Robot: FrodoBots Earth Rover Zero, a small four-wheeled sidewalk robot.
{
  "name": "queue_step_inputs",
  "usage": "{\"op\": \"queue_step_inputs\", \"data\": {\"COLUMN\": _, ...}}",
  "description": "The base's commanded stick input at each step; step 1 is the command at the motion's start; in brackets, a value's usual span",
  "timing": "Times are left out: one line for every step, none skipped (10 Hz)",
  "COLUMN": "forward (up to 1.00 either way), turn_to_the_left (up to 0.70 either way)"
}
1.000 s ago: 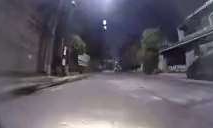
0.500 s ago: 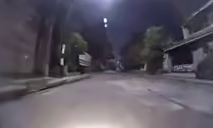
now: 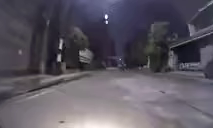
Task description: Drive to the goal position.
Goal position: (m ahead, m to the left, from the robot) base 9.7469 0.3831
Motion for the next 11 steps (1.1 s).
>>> {"op": "queue_step_inputs", "data": {"forward": 1.00, "turn_to_the_left": 0.00}}
{"op": "queue_step_inputs", "data": {"forward": 1.00, "turn_to_the_left": 0.00}}
{"op": "queue_step_inputs", "data": {"forward": 1.00, "turn_to_the_left": 0.00}}
{"op": "queue_step_inputs", "data": {"forward": 1.00, "turn_to_the_left": 0.00}}
{"op": "queue_step_inputs", "data": {"forward": 1.00, "turn_to_the_left": 0.00}}
{"op": "queue_step_inputs", "data": {"forward": 1.00, "turn_to_the_left": 0.00}}
{"op": "queue_step_inputs", "data": {"forward": 1.00, "turn_to_the_left": 0.00}}
{"op": "queue_step_inputs", "data": {"forward": 1.00, "turn_to_the_left": 0.00}}
{"op": "queue_step_inputs", "data": {"forward": 1.00, "turn_to_the_left": 0.00}}
{"op": "queue_step_inputs", "data": {"forward": 1.00, "turn_to_the_left": 0.00}}
{"op": "queue_step_inputs", "data": {"forward": 1.00, "turn_to_the_left": 0.00}}
